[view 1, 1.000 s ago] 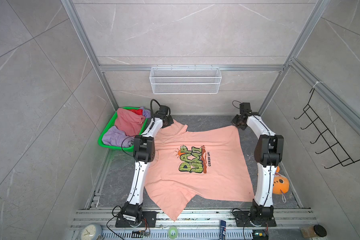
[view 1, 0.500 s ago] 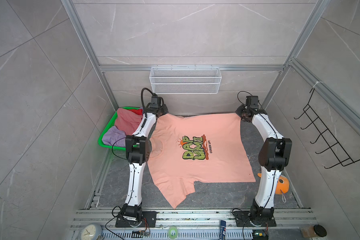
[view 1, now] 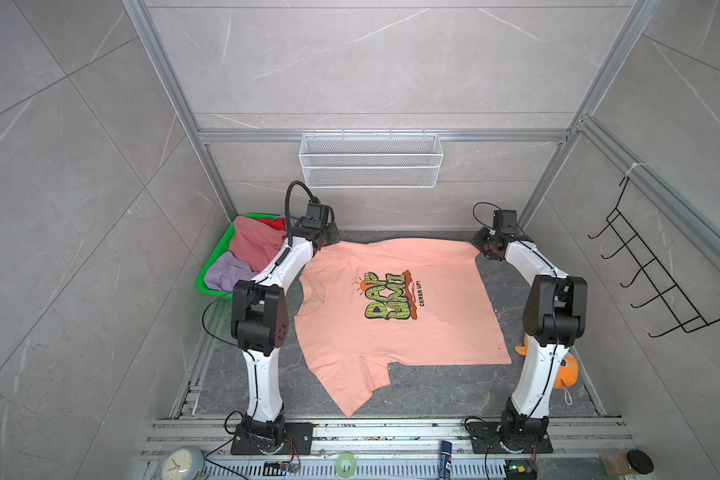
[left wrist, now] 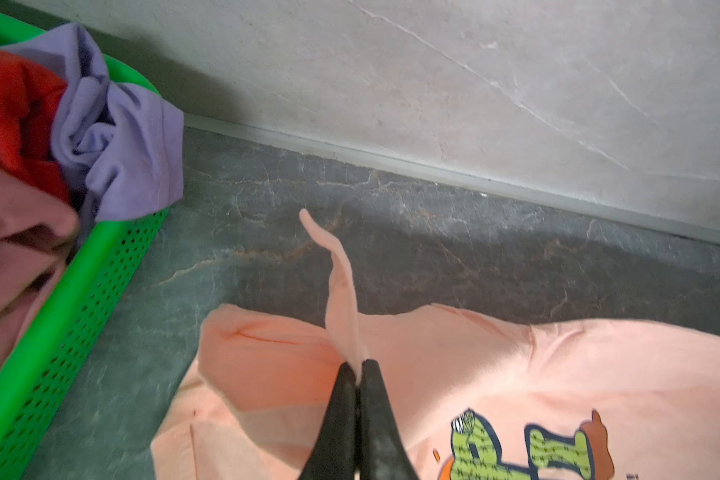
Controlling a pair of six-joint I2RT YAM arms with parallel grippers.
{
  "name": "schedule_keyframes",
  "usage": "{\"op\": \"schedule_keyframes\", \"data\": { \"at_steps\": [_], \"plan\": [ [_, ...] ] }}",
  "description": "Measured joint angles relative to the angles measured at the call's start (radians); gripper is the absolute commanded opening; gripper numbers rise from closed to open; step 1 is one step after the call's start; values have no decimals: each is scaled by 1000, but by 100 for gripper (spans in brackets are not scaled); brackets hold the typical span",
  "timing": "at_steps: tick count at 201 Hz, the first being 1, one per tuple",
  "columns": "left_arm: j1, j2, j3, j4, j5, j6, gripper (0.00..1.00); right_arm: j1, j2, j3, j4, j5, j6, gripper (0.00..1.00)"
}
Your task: Fold and stack the t-shirts
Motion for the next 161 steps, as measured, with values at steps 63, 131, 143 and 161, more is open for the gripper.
{"op": "schedule_keyframes", "data": {
  "at_steps": [63,131,143,161],
  "plan": [
    [-263,-243,-371,-193,-400,-170,49,-33,-331,-391,77,-33,-143,45],
    [-276,-415,-455,-361,-533,-338,67,-51,-512,-486,-7,19,-150,67],
    [-272,-409,-439,-339,-503,-320,67,-51,-510,-486,-6,-20,-125,66],
    [-258,-376,-419,-312,-433,-301,66,-51,-503,-493,15,-79,-78,65]
  ]
}}
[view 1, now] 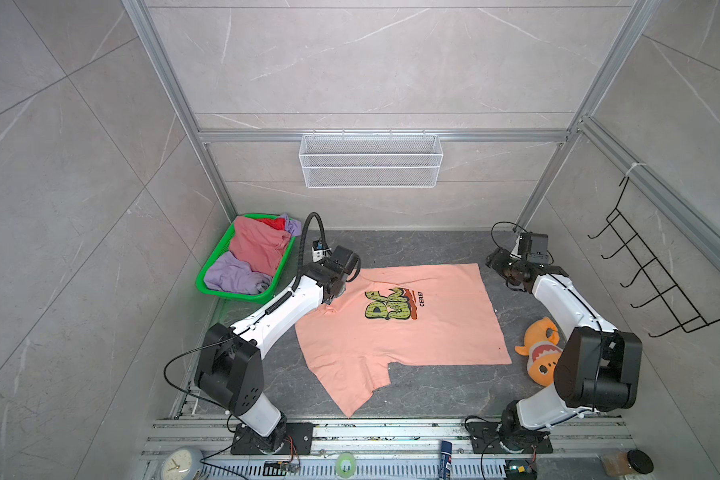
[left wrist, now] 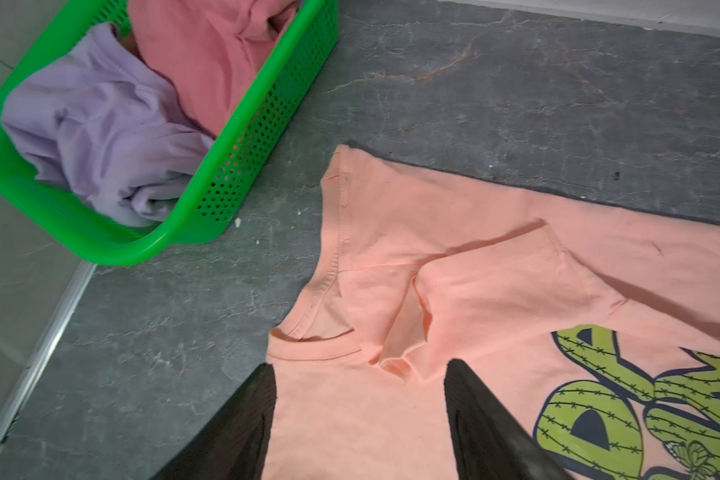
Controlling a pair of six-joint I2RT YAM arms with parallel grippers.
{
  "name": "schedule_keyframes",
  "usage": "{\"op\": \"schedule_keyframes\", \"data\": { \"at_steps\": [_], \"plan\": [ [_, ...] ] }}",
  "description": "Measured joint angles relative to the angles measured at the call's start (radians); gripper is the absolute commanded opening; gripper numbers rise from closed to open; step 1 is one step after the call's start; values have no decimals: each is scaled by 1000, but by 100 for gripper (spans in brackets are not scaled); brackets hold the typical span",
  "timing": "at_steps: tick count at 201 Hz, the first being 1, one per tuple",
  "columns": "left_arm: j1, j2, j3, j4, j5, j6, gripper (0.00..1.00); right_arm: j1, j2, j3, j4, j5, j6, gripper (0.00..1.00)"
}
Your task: Fold and stack the t-shirts
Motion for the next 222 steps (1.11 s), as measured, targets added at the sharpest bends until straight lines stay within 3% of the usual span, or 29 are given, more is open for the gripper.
{"op": "schedule_keyframes", "data": {
  "at_steps": [57,130,193,222],
  "plan": [
    [103,175,-6,64,295,-2,60,25,55,-76,54,-119,107,65],
    [137,242,-32,143,407,63,57,28,45,-101,53,-144,131,66],
    [150,298,-33,172,412,132,14,28,-4,-109,50,-140,131,65],
    [151,286,-35,172,404,166,8,28,-24,-126,47,-131,134,65]
  ]
}}
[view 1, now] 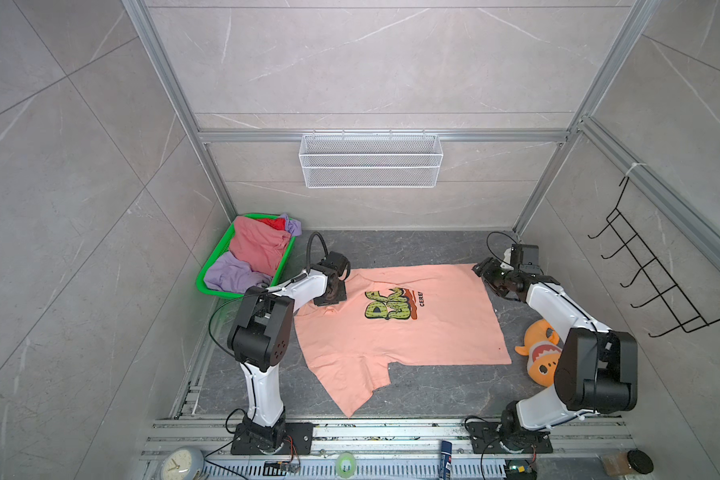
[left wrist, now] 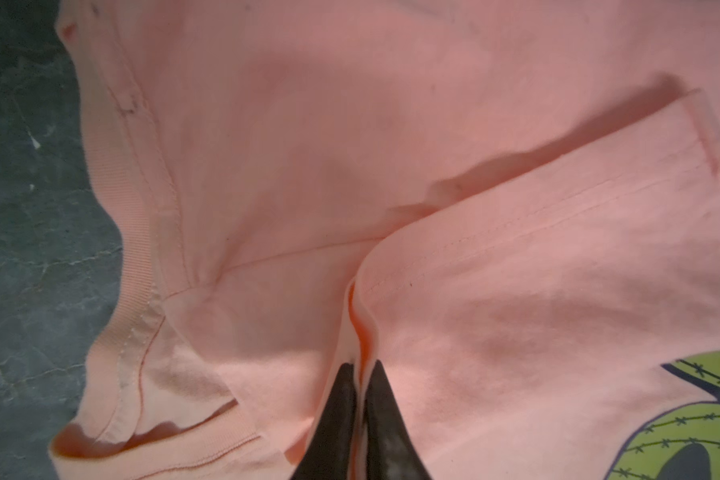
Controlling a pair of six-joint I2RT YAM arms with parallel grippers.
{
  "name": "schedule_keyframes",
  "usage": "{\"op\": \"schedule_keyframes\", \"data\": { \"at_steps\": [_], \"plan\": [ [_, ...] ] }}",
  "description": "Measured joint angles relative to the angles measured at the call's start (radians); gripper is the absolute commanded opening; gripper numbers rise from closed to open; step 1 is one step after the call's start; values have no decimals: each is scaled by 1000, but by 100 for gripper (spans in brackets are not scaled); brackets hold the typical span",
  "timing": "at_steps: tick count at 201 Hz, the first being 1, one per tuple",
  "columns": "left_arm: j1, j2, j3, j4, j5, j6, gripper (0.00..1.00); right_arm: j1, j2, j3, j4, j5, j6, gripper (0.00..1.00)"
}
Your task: Fold and stack the t-shirts
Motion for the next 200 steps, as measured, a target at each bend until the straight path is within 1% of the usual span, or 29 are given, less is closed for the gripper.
{"op": "schedule_keyframes", "data": {
  "at_steps": [30,39,56,68,71,79,83,93,96,100,105,121,156,178,200],
  "plan": [
    [-26,-87,-12,-26,22,55,6,0,-8,-21,-1,14,0,65],
    [-49,-122,-13,-42,25,77,6,0,-13,-30,-4,19,0,65],
    [-122,-193,-14,-82,29,132,6,0,-25,-40,-16,33,-1,65],
    [-175,-229,-14,-123,40,168,9,0,-34,-41,-29,42,-5,65],
    [-188,-235,-14,-135,45,177,11,0,-36,-42,-31,44,-7,65],
    [-222,-249,-14,-174,57,198,24,0,-44,-43,-40,52,-13,65],
    [-241,-254,-14,-200,63,214,34,0,-48,-43,-46,56,-17,65],
    [-272,-259,-14,-257,77,232,61,0,-57,-43,-57,66,-27,65],
    [-277,-259,-15,-271,79,235,66,0,-60,-43,-60,68,-29,65],
    [-284,-259,-16,-294,80,241,71,0,-63,-43,-63,71,-32,65],
    [-288,-259,-18,-314,80,246,73,0,-66,-43,-67,74,-35,65],
    [-285,-259,-29,-368,56,251,77,0,-71,-43,-76,86,-46,65],
    [-247,-254,-5,-357,30,257,78,0,-73,-43,-93,97,-50,65],
    [-187,-213,56,-282,84,255,77,0,-85,-43,-99,101,-49,65],
    [-133,-114,144,-209,156,238,76,0,-104,-47,-106,108,-49,66]
  ]
}}
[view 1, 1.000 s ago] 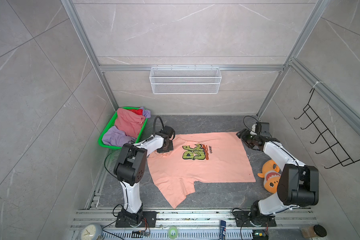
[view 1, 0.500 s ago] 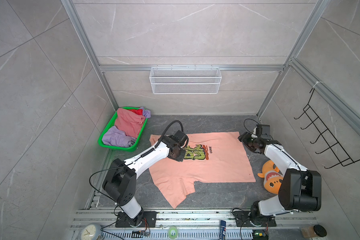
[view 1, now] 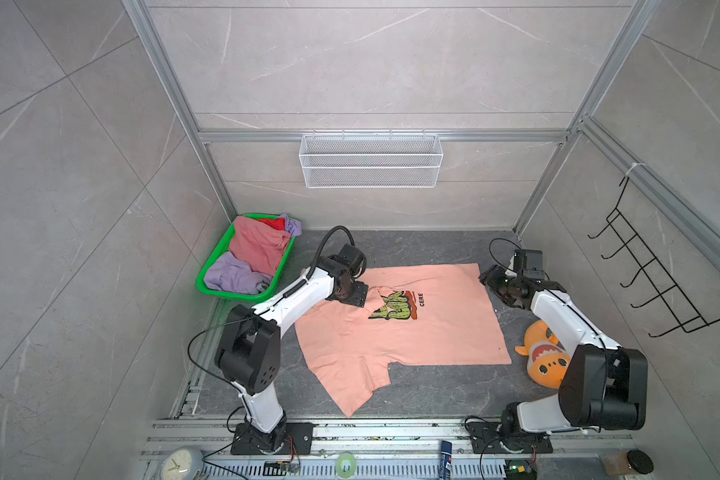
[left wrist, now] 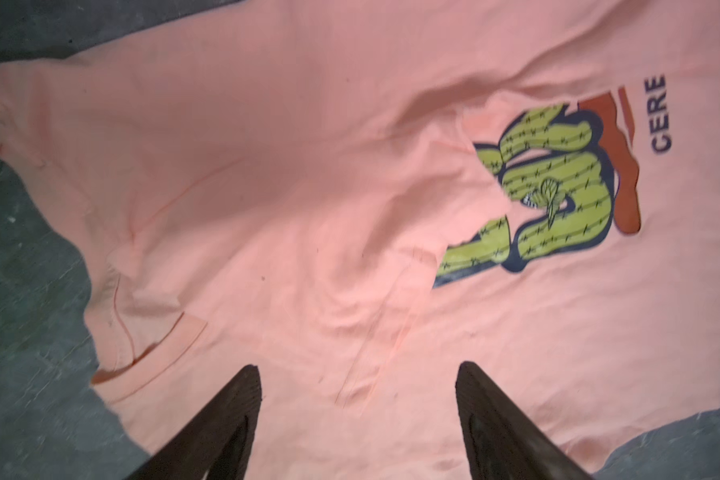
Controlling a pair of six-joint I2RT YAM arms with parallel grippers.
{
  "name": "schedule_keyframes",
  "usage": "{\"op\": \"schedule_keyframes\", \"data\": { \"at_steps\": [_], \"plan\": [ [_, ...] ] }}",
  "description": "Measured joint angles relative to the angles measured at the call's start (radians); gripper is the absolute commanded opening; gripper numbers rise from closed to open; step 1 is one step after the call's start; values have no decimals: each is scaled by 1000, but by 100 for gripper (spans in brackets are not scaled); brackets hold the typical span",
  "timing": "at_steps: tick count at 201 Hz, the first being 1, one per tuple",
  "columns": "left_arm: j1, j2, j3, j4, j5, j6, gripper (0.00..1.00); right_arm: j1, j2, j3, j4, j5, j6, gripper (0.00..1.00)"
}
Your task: Fold and stack the t-shirts
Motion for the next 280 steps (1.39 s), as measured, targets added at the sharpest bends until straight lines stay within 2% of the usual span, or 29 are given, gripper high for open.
{"op": "schedule_keyframes", "data": {
  "at_steps": [24,48,81,131,175,220,280],
  "plan": [
    [24,139,98,43,42,-33,76,0,-16,-5,0,-1,1,66],
    [26,208,106,61,74,-100,76,1,-12,-5,19,-20,24,66],
    [56,188,8,119,137,-213,77,34,60,11,72,-34,66,66],
    [198,119,-186,237,233,-380,78,138,297,110,137,-34,132,66],
    [248,121,-198,271,286,-430,78,150,459,187,147,-30,224,65],
    [277,219,-63,251,311,-432,78,149,584,323,124,-11,270,65],
    [296,412,223,236,319,-410,78,141,828,697,42,16,278,65]
  ]
}}
